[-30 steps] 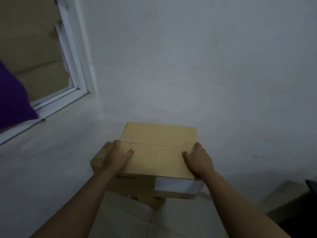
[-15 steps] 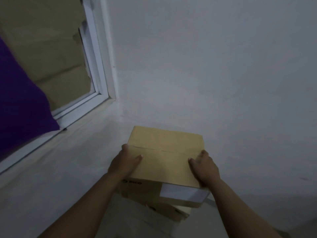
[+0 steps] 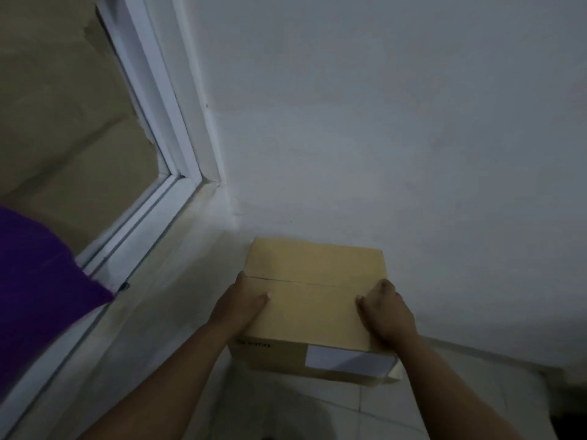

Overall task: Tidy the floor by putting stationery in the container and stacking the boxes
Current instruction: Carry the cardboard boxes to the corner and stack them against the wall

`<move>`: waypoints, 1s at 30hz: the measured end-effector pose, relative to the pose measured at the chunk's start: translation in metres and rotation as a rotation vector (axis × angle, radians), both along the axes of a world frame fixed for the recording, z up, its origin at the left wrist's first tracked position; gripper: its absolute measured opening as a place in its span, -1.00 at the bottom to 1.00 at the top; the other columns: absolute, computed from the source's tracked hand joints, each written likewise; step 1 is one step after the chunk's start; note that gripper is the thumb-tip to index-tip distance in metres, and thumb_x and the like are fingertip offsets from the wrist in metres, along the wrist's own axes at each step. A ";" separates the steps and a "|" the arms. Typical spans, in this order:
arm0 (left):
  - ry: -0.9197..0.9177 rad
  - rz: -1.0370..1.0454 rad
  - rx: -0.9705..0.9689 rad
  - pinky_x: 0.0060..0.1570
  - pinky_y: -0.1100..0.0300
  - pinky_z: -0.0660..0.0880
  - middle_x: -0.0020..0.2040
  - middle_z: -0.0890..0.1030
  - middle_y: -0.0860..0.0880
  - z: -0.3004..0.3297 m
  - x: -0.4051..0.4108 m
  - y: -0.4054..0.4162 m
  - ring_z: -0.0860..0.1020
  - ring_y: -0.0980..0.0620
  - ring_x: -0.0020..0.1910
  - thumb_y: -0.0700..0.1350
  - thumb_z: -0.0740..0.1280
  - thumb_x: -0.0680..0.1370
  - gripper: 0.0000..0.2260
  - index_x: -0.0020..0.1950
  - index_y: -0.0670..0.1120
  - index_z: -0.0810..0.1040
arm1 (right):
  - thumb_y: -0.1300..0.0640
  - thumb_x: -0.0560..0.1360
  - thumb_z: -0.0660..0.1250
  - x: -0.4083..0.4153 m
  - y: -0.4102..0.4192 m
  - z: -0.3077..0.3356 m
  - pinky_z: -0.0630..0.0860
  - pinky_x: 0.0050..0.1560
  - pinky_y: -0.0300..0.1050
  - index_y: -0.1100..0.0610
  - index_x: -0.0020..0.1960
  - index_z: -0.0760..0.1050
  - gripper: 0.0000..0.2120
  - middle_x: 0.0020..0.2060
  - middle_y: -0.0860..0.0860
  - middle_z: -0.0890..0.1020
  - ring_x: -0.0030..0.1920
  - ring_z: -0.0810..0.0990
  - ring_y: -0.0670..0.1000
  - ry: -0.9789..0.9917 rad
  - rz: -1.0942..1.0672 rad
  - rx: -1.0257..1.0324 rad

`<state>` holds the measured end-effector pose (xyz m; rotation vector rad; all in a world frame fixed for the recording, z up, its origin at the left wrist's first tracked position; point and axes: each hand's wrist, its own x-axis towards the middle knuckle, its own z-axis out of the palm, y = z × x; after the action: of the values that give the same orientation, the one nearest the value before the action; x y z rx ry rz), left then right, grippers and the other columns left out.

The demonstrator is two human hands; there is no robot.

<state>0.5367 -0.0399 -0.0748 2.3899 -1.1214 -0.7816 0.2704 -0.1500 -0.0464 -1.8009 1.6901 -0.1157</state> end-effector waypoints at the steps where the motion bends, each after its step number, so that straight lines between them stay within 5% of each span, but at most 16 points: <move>1: 0.018 0.015 0.002 0.09 0.11 0.39 0.43 0.37 -0.13 -0.006 0.005 0.000 0.44 -0.15 0.31 0.22 0.30 0.47 -0.23 0.51 -0.07 0.03 | -0.13 0.50 0.26 0.007 0.001 -0.004 0.42 0.16 0.07 0.20 0.40 0.15 -0.36 0.28 0.24 0.42 0.21 0.47 0.26 -0.003 -0.009 0.012; 9: 0.174 0.101 0.101 0.19 0.06 0.38 0.43 0.35 -0.17 -0.071 0.039 -0.022 0.41 -0.17 0.34 0.14 0.39 0.44 -0.21 0.51 -0.09 0.06 | -0.20 0.46 0.30 0.041 -0.012 -0.057 0.36 0.23 0.03 0.21 0.45 0.08 -0.23 0.33 0.24 0.37 0.30 0.40 0.25 0.034 0.042 0.131; 18: 0.171 0.095 0.112 0.33 0.02 0.34 0.46 0.27 -0.17 -0.149 0.079 -0.052 0.33 -0.16 0.40 0.09 0.60 0.20 0.12 0.52 -0.13 -0.04 | -0.03 0.46 0.33 0.095 -0.036 -0.144 0.32 0.26 0.02 0.19 0.43 0.10 -0.32 0.33 0.18 0.33 0.34 0.32 0.19 -0.099 -0.040 0.176; 23: 0.179 0.155 0.081 0.34 0.01 0.27 0.49 0.20 -0.18 -0.197 0.094 -0.058 0.27 -0.17 0.43 -0.05 0.61 0.23 0.12 0.53 -0.12 -0.11 | 0.12 0.52 0.21 0.116 -0.039 -0.192 0.31 0.32 0.12 0.18 0.44 0.08 -0.44 0.34 0.22 0.30 0.33 0.32 0.23 -0.143 -0.086 0.218; 30: 0.137 0.135 0.067 0.45 -0.04 0.15 0.54 0.02 -0.20 -0.245 0.093 -0.056 0.10 -0.19 0.50 -0.06 0.56 0.31 0.11 0.54 -0.13 -0.22 | 0.14 0.50 0.27 0.117 -0.042 -0.237 0.22 0.39 0.02 0.23 0.51 -0.03 -0.29 0.41 0.22 0.20 0.40 0.22 0.21 -0.136 -0.037 0.210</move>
<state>0.6299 -0.0963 -0.3198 2.3960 -0.8830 -0.9338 0.3874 -0.1921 -0.2837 -1.5726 1.5778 -0.0713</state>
